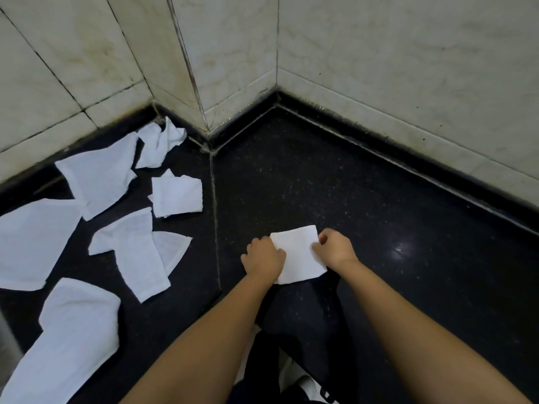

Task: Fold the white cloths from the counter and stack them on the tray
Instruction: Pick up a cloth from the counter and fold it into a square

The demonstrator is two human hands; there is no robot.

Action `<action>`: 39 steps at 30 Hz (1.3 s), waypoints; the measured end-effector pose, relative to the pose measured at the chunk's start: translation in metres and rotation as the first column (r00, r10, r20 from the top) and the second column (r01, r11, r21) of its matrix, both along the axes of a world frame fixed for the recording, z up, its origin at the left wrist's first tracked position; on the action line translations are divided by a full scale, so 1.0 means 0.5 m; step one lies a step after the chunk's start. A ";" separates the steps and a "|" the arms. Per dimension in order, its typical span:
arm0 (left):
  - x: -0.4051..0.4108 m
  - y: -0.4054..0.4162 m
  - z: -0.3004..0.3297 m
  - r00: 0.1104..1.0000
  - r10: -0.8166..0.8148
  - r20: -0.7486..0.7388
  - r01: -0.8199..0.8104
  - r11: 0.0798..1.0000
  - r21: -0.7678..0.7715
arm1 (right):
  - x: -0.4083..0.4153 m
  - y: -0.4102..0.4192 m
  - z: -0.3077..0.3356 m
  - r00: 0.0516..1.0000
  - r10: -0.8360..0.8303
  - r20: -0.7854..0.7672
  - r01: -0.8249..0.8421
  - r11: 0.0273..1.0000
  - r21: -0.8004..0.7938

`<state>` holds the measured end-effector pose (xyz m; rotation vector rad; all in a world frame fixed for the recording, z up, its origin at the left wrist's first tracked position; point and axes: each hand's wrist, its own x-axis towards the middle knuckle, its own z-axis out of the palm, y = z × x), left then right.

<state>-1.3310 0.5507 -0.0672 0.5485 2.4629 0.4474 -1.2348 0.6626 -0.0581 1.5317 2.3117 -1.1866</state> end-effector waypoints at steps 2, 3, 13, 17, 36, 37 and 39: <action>-0.004 -0.003 0.016 0.985 0.060 0.163 -0.095 0.971 0.218 | 0.013 0.010 0.014 0.987 -0.066 -0.148 0.061 0.997 -0.041; -0.006 0.000 0.030 0.969 0.083 0.235 -0.153 0.942 0.300 | 0.022 0.015 0.026 0.971 -0.102 -0.218 0.091 0.994 -0.060; 0.043 0.044 0.170 0.742 -0.002 0.671 -0.407 0.794 0.452 | 0.147 0.049 0.165 0.765 -0.304 -0.568 0.107 0.929 -0.354; 0.078 0.048 0.208 0.747 -0.104 0.656 -0.364 0.762 0.535 | 0.206 0.041 0.201 0.720 -0.352 -0.598 0.150 0.920 -0.361; 0.405 0.006 0.291 0.493 -0.712 0.500 0.345 0.687 0.639 | 0.593 -0.294 0.259 0.202 -0.701 -0.684 0.716 0.582 -0.385; 0.435 -0.004 0.289 0.460 -0.736 0.497 0.380 0.669 0.639 | 0.619 -0.321 0.258 0.164 -0.712 -0.682 0.742 0.545 -0.390; 0.505 -0.025 0.285 0.382 -0.783 0.492 0.446 0.622 0.644 | 0.680 -0.376 0.252 0.069 -0.726 -0.684 0.787 0.460 -0.410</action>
